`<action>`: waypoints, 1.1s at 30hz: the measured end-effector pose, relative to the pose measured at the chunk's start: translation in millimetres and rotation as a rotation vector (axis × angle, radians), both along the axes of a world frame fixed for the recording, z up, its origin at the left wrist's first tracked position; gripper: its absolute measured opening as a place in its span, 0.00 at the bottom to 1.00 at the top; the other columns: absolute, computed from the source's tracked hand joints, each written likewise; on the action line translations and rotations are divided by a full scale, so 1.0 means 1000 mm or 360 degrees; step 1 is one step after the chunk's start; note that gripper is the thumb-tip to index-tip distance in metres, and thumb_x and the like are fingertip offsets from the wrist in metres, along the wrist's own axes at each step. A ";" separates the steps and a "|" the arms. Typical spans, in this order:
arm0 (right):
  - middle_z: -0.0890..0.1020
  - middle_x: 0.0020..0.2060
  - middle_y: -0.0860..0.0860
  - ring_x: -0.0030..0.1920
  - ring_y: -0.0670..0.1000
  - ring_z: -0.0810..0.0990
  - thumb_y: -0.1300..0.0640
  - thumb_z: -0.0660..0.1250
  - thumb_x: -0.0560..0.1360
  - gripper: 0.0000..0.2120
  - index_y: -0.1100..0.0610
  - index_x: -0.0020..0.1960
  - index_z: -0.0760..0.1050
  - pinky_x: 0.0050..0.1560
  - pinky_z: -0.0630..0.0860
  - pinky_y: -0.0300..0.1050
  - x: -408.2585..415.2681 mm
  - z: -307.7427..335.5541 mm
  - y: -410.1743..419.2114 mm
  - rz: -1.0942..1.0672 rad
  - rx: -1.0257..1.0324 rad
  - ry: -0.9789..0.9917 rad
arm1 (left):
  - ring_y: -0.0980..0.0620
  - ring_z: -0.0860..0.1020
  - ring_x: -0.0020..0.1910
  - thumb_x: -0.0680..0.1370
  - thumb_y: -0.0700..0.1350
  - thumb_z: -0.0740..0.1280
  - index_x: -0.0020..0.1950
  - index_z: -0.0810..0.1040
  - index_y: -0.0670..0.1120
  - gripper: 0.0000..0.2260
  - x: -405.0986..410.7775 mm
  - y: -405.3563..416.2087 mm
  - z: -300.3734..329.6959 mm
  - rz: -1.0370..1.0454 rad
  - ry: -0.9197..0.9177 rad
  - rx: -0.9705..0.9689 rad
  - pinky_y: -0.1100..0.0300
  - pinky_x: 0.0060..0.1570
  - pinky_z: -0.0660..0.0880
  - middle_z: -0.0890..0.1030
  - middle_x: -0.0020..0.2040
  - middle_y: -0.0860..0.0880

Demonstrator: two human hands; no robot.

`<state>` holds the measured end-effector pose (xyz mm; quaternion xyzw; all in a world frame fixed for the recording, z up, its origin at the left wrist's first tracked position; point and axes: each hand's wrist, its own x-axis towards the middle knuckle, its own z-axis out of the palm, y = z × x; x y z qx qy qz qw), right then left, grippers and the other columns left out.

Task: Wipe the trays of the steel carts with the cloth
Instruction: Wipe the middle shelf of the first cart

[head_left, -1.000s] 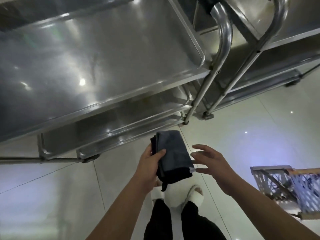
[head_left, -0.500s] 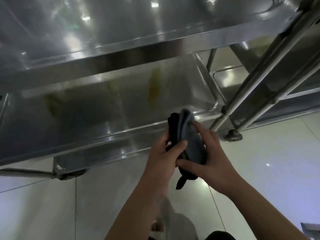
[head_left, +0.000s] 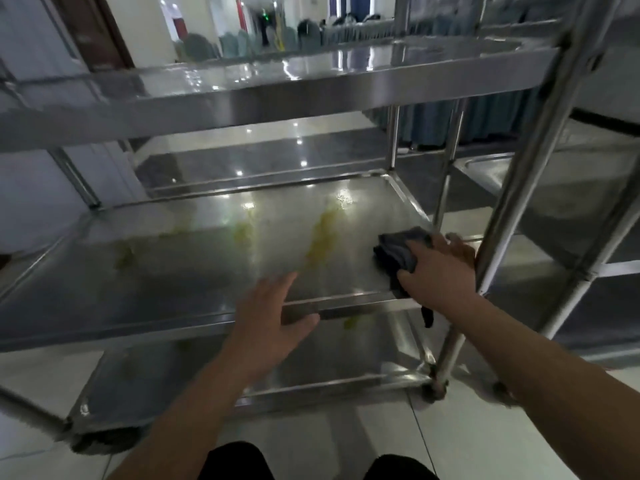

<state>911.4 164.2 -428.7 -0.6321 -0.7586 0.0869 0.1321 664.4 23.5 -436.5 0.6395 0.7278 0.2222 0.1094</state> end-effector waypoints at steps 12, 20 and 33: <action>0.73 0.66 0.54 0.68 0.58 0.69 0.40 0.61 0.72 0.24 0.53 0.61 0.76 0.64 0.70 0.54 0.007 0.000 0.034 0.0107 -0.0130 -0.0049 | 0.37 0.76 0.65 0.61 0.49 0.82 0.71 0.71 0.51 0.41 -0.049 -0.016 -0.053 0.0357 0.0669 0.0030 0.43 0.64 0.67 0.77 0.68 0.42; 0.58 0.78 0.53 0.74 0.61 0.64 0.34 0.62 0.73 0.40 0.45 0.80 0.52 0.69 0.68 0.60 0.032 0.002 0.069 0.0169 -0.0189 -0.0063 | 0.36 0.78 0.63 0.57 0.49 0.81 0.70 0.74 0.49 0.42 -0.027 -0.001 -0.048 0.0297 0.0759 -0.0128 0.40 0.60 0.75 0.78 0.67 0.43; 0.46 0.82 0.53 0.80 0.60 0.47 0.35 0.55 0.77 0.36 0.44 0.81 0.49 0.75 0.55 0.60 -0.100 -0.011 0.021 0.0478 -0.0134 -0.0118 | 0.39 0.67 0.74 0.61 0.49 0.72 0.77 0.67 0.50 0.43 -0.020 -0.001 -0.061 0.0270 0.0706 0.0039 0.43 0.73 0.59 0.68 0.76 0.45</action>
